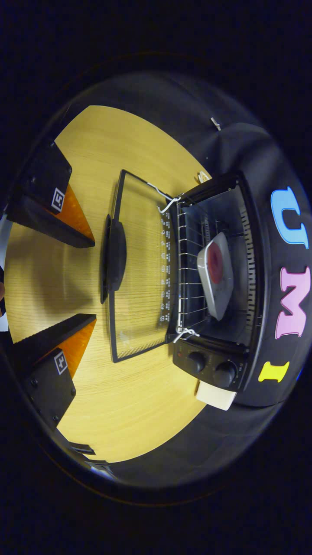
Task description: Open the toaster oven, put the food inside, and close the toaster oven door.
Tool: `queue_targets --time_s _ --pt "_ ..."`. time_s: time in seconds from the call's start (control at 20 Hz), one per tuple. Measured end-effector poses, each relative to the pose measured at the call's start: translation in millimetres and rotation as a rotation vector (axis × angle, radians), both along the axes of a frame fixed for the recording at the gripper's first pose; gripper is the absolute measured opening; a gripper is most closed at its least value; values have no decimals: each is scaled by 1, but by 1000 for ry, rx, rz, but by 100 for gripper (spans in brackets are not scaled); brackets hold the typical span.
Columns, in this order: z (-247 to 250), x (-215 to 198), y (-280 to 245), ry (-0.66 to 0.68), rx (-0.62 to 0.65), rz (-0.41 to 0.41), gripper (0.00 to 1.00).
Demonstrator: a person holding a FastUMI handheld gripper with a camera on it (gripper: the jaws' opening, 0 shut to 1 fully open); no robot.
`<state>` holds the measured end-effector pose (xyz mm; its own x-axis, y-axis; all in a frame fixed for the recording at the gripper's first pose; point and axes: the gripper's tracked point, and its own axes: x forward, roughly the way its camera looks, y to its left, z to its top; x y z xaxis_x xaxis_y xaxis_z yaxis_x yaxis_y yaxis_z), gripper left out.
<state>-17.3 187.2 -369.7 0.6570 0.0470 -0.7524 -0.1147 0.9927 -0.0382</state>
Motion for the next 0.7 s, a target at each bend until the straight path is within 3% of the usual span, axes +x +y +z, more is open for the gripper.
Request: queue_targets --time_s 0.3,0.45,0.7 --pt "-11 16 15 -19 -20 22 99" --pt "-12 19 15 -5 -17 -23 100" --pt "-11 20 15 4 -21 -12 100"
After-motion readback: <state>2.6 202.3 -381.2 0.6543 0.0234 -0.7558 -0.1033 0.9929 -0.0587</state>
